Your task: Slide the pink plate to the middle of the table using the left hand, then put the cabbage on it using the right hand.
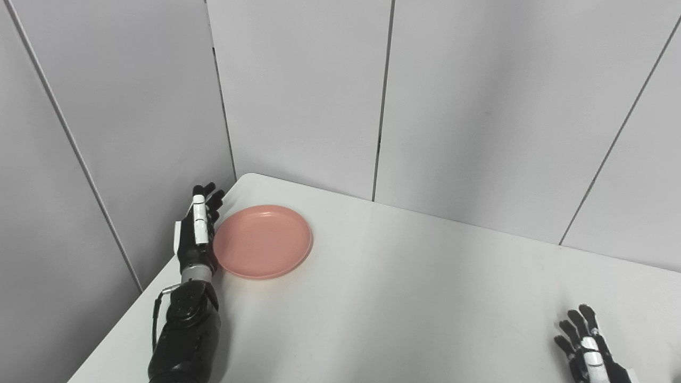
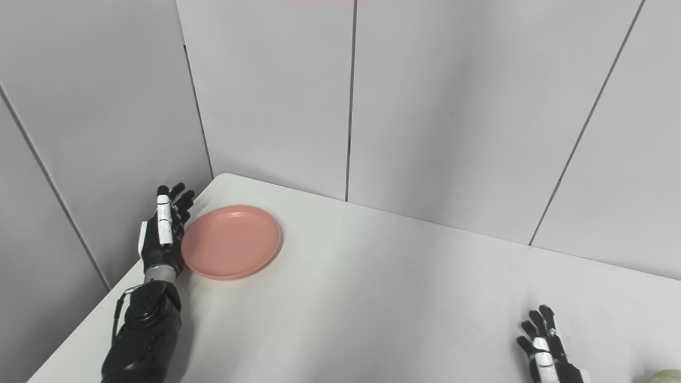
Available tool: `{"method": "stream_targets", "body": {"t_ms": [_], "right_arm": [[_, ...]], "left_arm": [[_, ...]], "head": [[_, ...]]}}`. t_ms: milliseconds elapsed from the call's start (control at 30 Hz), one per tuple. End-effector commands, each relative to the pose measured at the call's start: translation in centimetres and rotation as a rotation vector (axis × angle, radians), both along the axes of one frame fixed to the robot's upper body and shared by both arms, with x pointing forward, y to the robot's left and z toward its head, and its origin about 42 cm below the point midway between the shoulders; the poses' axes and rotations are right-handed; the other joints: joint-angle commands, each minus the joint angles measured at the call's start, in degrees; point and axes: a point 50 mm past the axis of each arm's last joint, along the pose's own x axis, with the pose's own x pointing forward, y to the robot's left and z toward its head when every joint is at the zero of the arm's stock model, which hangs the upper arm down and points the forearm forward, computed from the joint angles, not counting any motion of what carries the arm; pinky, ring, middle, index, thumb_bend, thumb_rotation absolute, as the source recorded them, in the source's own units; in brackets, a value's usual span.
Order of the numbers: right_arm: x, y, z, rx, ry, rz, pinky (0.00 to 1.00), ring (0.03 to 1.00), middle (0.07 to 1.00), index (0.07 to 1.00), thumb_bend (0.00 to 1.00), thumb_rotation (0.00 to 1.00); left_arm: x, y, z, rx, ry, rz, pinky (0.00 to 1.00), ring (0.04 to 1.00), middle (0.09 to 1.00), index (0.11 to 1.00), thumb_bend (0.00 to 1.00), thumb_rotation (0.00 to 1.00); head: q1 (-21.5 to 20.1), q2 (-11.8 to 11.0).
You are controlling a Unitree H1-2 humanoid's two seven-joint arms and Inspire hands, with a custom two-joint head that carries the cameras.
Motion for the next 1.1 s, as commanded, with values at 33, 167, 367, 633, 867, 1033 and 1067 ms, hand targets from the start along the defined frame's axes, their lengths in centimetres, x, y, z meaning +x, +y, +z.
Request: {"method": "stream_targets", "body": {"t_ms": [33, 167, 367, 633, 867, 1033, 1067], "right_arm": [[0.0, -1.0, 0.6, -0.018, -0.021, -0.024, 0.99, 0.971, 0.982, 1.000, 0.72, 0.87], [0.1, -1.0, 0.6, -0.016, -0.017, -0.026, 1.00, 0.973, 0.980, 1.000, 0.73, 0.87], [0.0, -0.9, 0.7, -0.007, -0.019, -0.022, 1.00, 0.971, 0.979, 1.000, 0.71, 0.86], [0.2, -0.9, 0.6, -0.021, -0.012, -0.029, 1.00, 0.972, 0.981, 1.000, 0.72, 0.88], [0.2, -0.9, 0.6, -0.029, -0.010, -0.028, 0.99, 0.967, 0.979, 1.000, 0.71, 0.88], [0.2, -0.7, 0.6, -0.014, -0.015, -0.027, 1.00, 0.968, 0.980, 1.000, 0.70, 0.87], [0.2, -0.7, 0.7, -0.016, -0.014, -0.029, 1.00, 0.965, 0.978, 1.000, 0.70, 0.88]], "left_arm": [[0.7, 0.5, 2.3, 0.040, -0.041, -0.010, 0.98, 0.910, 0.837, 0.813, 0.74, 0.98], [0.7, 0.2, 2.2, 0.040, -0.029, -0.037, 0.99, 0.910, 0.841, 0.813, 0.74, 0.99], [0.8, -0.3, 1.9, 0.037, -0.024, -0.085, 0.89, 0.859, 0.829, 0.811, 0.77, 0.94], [1.3, -1.5, 1.6, -0.073, -0.035, -0.138, 0.83, 0.822, 0.806, 0.788, 0.77, 0.88], [1.6, -3.0, 1.2, -0.071, -0.035, -0.193, 0.76, 0.758, 0.754, 0.750, 0.74, 0.87], [1.9, -4.2, 0.8, -0.057, -0.027, -0.248, 0.71, 0.717, 0.717, 0.716, 0.74, 0.86], [1.9, -4.3, 0.8, -0.060, -0.027, -0.259, 0.72, 0.723, 0.721, 0.721, 0.74, 0.87]], "head": [[-0.09, 0.12], [-0.05, 0.38], [-0.13, 0.41], [-0.33, 0.54], [-0.29, 0.55], [-0.32, 0.56], [-0.32, 0.56]]}}
